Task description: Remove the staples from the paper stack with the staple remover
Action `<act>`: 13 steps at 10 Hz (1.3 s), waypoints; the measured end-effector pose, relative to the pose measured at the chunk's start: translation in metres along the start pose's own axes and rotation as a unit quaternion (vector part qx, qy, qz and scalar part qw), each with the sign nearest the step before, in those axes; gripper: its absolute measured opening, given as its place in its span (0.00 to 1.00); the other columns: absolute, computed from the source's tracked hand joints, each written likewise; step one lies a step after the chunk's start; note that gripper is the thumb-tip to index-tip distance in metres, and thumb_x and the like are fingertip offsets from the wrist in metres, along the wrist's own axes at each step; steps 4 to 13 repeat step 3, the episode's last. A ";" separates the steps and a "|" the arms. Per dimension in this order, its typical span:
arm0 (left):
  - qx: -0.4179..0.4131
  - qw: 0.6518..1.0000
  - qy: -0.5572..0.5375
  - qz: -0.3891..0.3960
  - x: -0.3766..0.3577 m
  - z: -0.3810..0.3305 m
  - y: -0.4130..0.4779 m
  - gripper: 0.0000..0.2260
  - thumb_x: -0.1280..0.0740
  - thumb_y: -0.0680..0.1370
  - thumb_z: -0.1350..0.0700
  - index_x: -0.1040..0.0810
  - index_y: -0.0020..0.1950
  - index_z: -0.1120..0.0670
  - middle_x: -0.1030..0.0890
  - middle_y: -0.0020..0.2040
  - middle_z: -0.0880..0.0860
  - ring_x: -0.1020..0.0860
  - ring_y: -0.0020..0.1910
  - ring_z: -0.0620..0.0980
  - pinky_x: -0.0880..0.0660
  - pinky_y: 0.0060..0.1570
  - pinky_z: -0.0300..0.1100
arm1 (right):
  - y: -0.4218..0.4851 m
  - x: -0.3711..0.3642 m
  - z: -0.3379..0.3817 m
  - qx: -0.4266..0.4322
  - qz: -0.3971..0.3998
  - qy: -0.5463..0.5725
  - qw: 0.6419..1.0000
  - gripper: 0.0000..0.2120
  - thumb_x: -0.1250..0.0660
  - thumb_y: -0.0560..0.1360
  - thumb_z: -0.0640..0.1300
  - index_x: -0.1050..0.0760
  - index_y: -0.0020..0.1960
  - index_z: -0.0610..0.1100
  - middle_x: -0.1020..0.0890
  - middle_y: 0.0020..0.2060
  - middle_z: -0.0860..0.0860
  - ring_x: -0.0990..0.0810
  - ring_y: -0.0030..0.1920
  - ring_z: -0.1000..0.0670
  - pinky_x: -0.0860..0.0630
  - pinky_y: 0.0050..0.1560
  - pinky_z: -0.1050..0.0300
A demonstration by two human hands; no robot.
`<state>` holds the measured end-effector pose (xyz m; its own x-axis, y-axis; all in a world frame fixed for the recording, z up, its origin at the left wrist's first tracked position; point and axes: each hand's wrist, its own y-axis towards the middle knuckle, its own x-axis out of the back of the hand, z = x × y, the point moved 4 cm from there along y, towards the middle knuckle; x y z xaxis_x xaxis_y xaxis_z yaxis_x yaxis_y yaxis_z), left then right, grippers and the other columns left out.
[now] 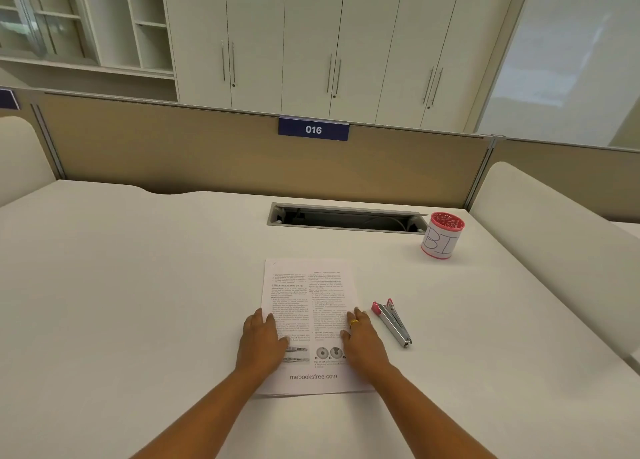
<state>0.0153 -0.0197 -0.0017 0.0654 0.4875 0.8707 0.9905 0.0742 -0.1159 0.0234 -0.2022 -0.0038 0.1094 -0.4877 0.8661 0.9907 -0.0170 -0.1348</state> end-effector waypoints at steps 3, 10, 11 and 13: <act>-0.023 0.999 0.033 -0.030 -0.002 -0.001 -0.001 0.29 0.45 0.79 0.43 0.45 0.76 0.56 0.49 0.78 0.56 0.52 0.77 0.54 0.54 0.74 0.49 | 0.000 0.005 0.009 0.028 -0.041 0.011 0.999 0.23 0.51 0.82 0.44 0.49 0.75 0.42 0.50 0.77 0.47 0.54 0.77 0.48 0.54 0.75 0.53; -0.023 0.999 0.033 -0.030 -0.002 -0.001 -0.001 0.29 0.45 0.79 0.43 0.45 0.76 0.56 0.49 0.78 0.56 0.52 0.77 0.54 0.54 0.74 0.49 | 0.000 0.005 0.009 0.028 -0.041 0.011 0.999 0.23 0.51 0.82 0.44 0.49 0.75 0.42 0.50 0.77 0.47 0.54 0.77 0.48 0.54 0.75 0.53; -0.023 0.999 0.033 -0.030 -0.002 -0.001 -0.001 0.29 0.45 0.79 0.43 0.45 0.76 0.56 0.49 0.78 0.56 0.52 0.77 0.54 0.54 0.74 0.49 | 0.000 0.005 0.009 0.028 -0.041 0.011 0.999 0.23 0.51 0.82 0.44 0.49 0.75 0.42 0.50 0.77 0.47 0.54 0.77 0.48 0.54 0.75 0.53; -0.023 0.999 0.033 -0.030 -0.002 -0.001 -0.001 0.29 0.45 0.79 0.43 0.45 0.76 0.56 0.49 0.78 0.56 0.52 0.77 0.54 0.54 0.74 0.49 | 0.000 0.005 0.009 0.028 -0.041 0.011 0.999 0.23 0.51 0.82 0.44 0.49 0.75 0.42 0.50 0.77 0.47 0.54 0.77 0.48 0.54 0.75 0.53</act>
